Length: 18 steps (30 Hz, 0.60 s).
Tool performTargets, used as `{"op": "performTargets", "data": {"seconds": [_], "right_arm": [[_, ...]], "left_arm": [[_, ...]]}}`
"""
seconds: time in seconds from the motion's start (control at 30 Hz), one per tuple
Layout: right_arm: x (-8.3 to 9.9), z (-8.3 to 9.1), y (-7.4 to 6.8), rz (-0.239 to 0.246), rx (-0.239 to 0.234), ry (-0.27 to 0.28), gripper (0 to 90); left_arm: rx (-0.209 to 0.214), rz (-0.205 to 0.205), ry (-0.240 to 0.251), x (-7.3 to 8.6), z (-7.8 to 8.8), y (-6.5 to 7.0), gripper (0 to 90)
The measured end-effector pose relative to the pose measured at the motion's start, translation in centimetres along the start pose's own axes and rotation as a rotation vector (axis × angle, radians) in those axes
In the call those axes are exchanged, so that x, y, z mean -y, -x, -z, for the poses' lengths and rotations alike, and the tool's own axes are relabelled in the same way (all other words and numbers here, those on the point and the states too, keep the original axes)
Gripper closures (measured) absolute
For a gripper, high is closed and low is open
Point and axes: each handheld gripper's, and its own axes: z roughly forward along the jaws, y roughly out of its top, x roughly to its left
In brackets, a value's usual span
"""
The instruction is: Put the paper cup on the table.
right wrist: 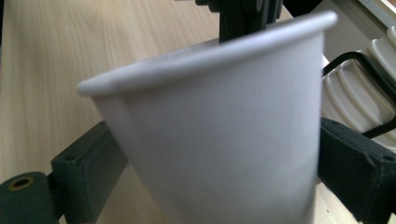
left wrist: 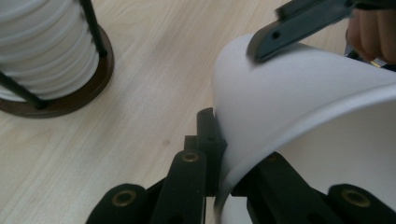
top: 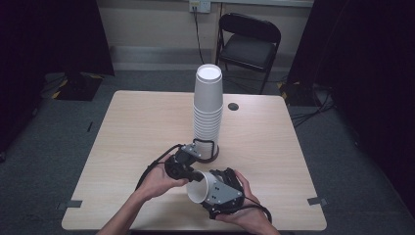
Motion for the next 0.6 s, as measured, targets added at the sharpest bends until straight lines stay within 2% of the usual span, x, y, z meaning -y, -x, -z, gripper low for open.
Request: {"op": "performTargets", "data": {"seconds": [0.07,0.1,0.13,0.2,0.3,0.37,0.53,0.6], "right_arm": [[-0.05,0.11,0.1,-0.008,0.006,0.011,7.4],[-0.09,0.19,0.12,-0.009,0.011,0.018,7.4],[-0.13,0.25,0.12,-0.005,0.017,0.02,7.4],[-0.17,0.21,0.11,-0.004,0.02,0.019,7.3],[-0.18,-0.02,0.01,-0.001,0.008,0.016,7.5],[-0.33,-0.11,-0.13,0.005,0.004,0.022,7.5],[-0.68,-0.23,-0.23,0.004,0.007,0.037,7.3],[-0.73,-0.2,-0.2,0.004,0.012,0.04,7.2]], "left_arm": [[0.015,0.012,0.018,0.0,0.13,-0.05,87.5],[0.006,0.018,0.015,-0.02,0.22,-0.02,87.6],[0.026,0.028,0.026,0.02,0.15,-0.09,87.6],[0.024,0.035,0.028,0.03,-0.01,-0.02,87.6],[0.033,0.036,0.022,0.05,-0.28,0.05,87.6],[0.053,0.038,0.029,0.01,-0.45,0.14,87.5],[0.041,0.046,0.027,-0.13,-0.37,0.35,87.5],[0.054,0.058,0.041,-0.11,-0.44,0.25,87.5]]}}
